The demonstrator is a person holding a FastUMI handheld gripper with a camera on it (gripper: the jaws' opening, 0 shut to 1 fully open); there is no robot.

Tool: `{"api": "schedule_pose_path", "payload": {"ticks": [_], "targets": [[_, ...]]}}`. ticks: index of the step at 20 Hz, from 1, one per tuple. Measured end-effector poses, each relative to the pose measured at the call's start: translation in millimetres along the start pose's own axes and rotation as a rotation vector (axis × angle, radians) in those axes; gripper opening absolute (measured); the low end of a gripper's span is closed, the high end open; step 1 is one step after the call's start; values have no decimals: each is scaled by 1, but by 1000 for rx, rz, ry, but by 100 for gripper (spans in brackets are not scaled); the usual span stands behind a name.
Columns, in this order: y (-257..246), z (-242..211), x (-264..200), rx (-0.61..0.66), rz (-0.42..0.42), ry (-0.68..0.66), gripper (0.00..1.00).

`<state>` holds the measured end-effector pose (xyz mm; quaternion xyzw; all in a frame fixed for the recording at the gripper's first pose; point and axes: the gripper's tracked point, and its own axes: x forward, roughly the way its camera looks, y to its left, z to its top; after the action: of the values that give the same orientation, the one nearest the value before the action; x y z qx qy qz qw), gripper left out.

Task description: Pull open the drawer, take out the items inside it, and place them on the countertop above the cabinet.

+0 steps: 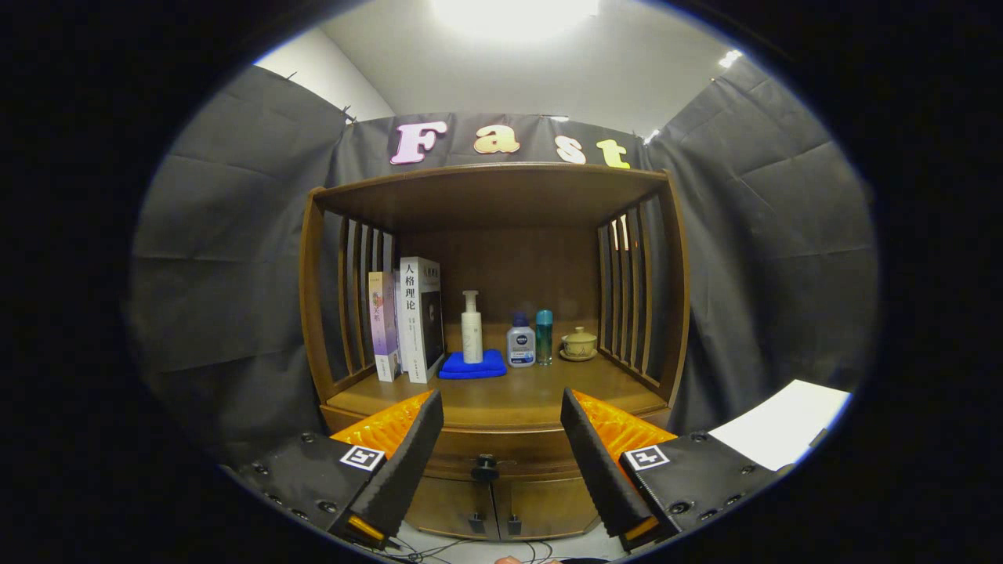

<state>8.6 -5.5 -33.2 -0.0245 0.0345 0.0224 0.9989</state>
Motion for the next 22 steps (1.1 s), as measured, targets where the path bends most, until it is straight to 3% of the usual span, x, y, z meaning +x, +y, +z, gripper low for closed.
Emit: {"api": "schedule_pose_path", "payload": {"ticks": [15,22], "targets": [[-4,-57,30,10,-1,74,95],[0,-112,64,1,20,152,96]]}}
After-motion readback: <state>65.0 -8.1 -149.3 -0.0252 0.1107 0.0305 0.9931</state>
